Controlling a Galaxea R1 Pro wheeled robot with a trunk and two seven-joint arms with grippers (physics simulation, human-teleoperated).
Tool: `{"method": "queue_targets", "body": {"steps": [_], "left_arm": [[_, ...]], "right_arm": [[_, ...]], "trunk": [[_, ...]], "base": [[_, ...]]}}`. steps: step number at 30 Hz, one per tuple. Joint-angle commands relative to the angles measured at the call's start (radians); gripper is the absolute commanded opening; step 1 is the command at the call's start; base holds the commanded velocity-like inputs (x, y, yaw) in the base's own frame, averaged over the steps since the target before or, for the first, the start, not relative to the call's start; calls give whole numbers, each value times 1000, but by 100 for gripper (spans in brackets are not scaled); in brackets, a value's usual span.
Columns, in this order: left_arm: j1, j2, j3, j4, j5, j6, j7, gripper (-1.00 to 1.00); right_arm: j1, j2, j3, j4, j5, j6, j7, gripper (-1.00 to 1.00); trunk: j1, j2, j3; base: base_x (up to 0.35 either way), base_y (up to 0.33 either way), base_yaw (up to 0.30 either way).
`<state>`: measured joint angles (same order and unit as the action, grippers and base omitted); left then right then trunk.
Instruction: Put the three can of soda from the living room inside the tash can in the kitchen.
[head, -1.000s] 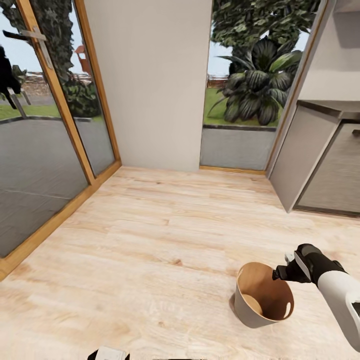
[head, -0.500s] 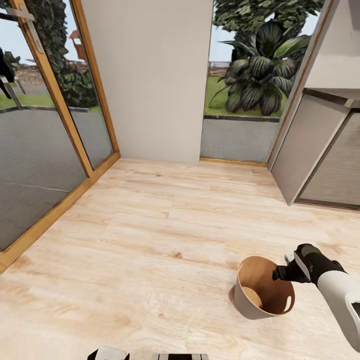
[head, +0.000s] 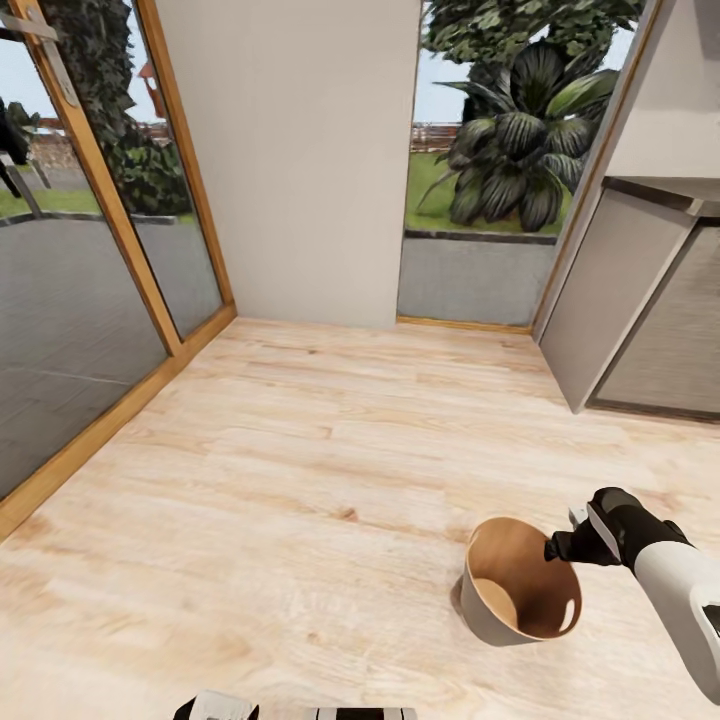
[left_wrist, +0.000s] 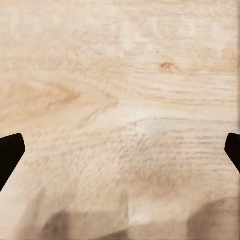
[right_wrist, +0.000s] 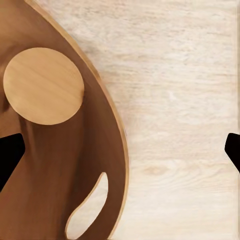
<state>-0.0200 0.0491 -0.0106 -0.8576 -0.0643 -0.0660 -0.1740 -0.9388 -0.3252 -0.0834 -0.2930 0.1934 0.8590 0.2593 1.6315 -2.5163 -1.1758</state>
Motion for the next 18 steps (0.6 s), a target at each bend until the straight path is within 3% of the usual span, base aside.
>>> {"method": "queue_targets", "body": {"steps": [1,10,18], "left_arm": [[0,0,0,-1,1,0,0,100],[0,1,4,-6,6,1,-2,100],[0,2,7,3,6,6,-2,100]], "right_arm": [[0,0,0,-1,0,0,0,100],[0,5,3,-2,0,0,-1,100],[0,5,2,-2,0,0,-2,100]], "trunk": [[0,0,0],[0,0,0],[4,-2,-31]], "base": [[23,-35,0],[7,-10,0],[0,0,0]]}}
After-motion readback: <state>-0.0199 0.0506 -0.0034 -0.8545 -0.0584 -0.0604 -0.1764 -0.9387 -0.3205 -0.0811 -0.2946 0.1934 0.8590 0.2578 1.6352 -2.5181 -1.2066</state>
